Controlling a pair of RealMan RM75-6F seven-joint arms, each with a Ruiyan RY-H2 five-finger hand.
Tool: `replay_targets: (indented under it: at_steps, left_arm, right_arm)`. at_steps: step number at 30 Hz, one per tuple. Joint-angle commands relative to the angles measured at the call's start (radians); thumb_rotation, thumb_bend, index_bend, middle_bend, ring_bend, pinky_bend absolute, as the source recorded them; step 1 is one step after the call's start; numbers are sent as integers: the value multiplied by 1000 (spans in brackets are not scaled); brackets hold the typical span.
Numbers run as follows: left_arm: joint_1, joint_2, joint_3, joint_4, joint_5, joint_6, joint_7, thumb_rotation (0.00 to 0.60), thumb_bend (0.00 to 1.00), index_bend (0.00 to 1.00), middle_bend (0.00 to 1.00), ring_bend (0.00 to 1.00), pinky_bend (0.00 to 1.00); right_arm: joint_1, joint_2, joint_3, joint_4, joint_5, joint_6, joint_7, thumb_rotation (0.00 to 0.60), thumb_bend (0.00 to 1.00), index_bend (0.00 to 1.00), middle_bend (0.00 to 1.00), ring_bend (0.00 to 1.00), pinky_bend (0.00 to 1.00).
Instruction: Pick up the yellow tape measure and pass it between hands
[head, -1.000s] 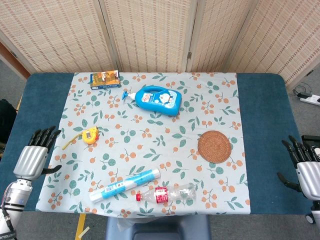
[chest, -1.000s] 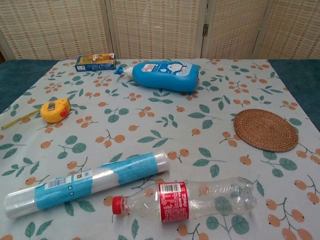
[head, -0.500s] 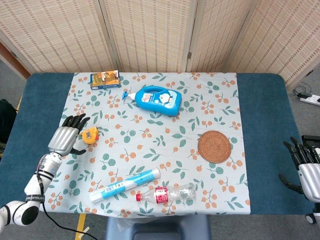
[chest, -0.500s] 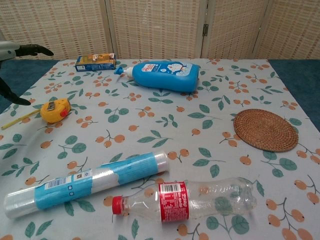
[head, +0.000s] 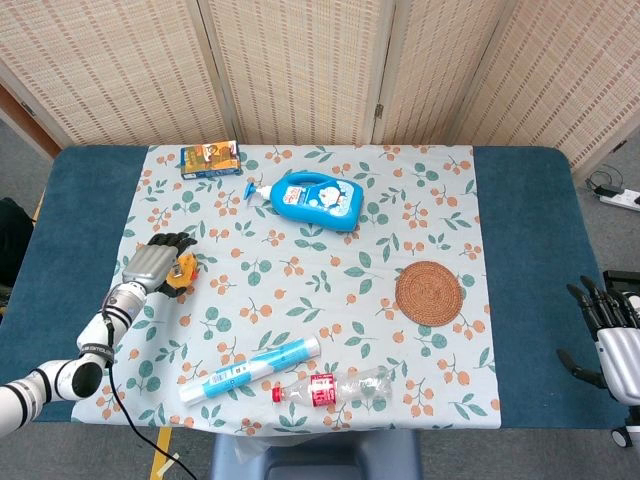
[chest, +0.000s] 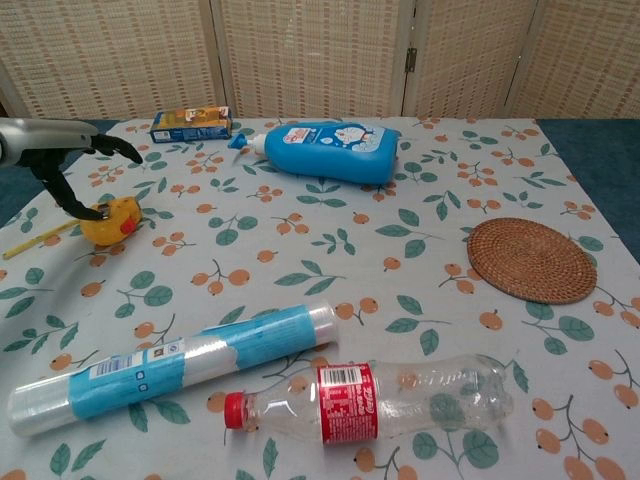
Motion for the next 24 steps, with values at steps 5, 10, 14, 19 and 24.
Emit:
replay_targets:
  at_steps: [5,10,14,19,24]
  left_arm:
    - [-51,-43,27,91,-78,-58,-19,431,595,205,166,84,0]
    - [-75,-69,41,156,-119,-82,-35,312,627,232,190,93,0]
    - [-86,-88,56,203,-137,-95,-46,254,641,262,217,107,0]
    - [-103,-108,79,247,-168,-109,-42,233,640,289,245,124,0]
    - [-115,-118,92,253,-175,-113,-44,232,639,313,268,136,0]
  right_arm:
    - [-2,-1,-1,-3,8,-5,-2,600,317,60,32,87,0]
    - [0,-2,-1,-9,13,-12,-9,600,317,63,33,86,0]
    - [1,-3,-1,-12,18,-17,-14,600,317,65,34,87,0]
    - [3,-5,-1,-18,21,-23,-21,600,317,66,35,87,0]
    - [3,-7,-1,-20,25,-27,-23,600,317,68,35,85,0]
